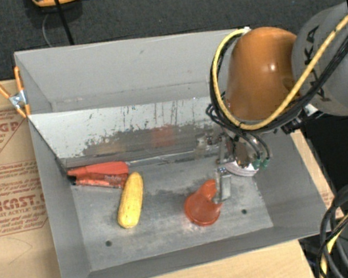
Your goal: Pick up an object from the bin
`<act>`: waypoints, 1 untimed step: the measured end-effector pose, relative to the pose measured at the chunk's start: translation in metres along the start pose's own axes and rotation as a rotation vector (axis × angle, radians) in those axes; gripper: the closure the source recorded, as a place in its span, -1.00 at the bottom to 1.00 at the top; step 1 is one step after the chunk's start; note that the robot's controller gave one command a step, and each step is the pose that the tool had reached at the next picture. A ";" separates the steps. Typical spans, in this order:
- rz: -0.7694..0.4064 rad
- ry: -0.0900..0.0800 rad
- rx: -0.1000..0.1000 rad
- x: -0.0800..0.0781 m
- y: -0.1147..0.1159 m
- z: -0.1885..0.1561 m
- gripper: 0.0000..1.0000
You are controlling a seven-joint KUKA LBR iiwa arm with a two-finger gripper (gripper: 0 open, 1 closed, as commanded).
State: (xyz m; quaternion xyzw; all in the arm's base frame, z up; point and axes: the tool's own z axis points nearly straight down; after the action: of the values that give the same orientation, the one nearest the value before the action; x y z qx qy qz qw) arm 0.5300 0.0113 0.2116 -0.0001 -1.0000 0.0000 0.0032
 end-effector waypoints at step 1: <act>0.000 -0.008 0.000 -0.001 0.000 -0.005 -1.00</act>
Offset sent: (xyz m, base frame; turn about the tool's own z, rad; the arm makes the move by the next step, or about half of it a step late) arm -0.0236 -0.0154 -0.1050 -0.3141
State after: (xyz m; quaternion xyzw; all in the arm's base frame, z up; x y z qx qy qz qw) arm 0.5315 0.0113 0.2161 -0.0001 -1.0000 -0.0001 -0.0007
